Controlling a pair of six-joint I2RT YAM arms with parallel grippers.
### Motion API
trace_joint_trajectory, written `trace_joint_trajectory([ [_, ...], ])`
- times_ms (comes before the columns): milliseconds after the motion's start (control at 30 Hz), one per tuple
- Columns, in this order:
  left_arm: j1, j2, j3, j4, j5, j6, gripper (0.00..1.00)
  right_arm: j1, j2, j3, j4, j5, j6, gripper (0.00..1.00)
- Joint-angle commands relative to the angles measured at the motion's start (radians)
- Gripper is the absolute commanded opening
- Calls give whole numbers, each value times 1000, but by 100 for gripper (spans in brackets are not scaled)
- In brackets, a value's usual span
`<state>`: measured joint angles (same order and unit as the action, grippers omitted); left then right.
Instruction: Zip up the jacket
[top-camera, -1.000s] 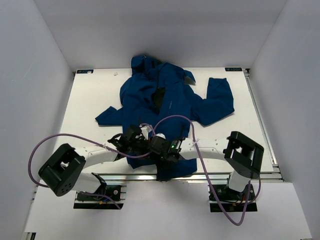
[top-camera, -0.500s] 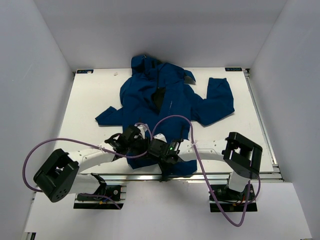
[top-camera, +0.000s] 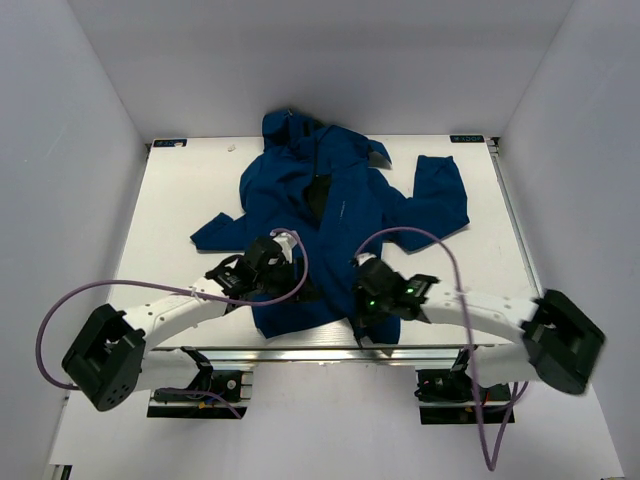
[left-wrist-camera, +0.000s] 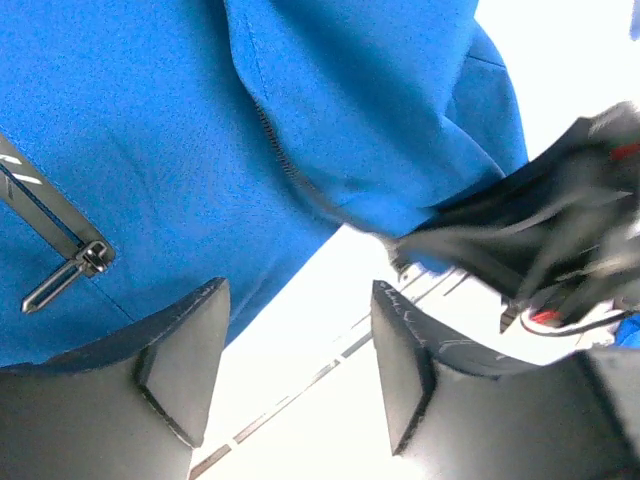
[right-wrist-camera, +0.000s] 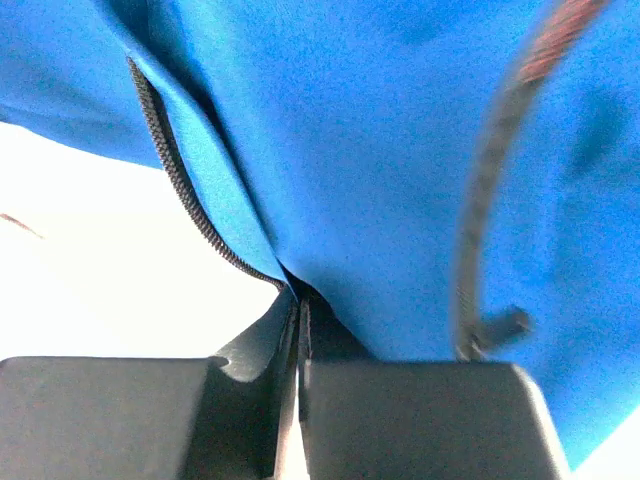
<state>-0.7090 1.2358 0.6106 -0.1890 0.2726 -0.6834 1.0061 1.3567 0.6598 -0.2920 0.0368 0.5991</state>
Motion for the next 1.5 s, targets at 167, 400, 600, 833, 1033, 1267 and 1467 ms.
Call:
trace_joint_trajectory([
  [167,0,-73,58,32,127,70,96,-121,-340,27,41,-29,-125,0],
  [400,0,4,43,319,352,56,97,-181,-314,47,90,-224,-121,0],
  [600,2,82,49,427,393,35,93,-185,-284,60,119,-270,-128,0],
  [833,2,221,100,513,424,1,59,-187,-280,55,129,-295,-127,0],
  [1033,0,254,95,603,453,-47,1,-187,-255,43,119,-282,-108,0],
  [1267,0,235,35,695,461,-103,0,-187,-208,34,123,-256,-76,10],
  [1467,0,223,5,726,456,-133,0,-187,-211,14,149,-281,-65,34],
])
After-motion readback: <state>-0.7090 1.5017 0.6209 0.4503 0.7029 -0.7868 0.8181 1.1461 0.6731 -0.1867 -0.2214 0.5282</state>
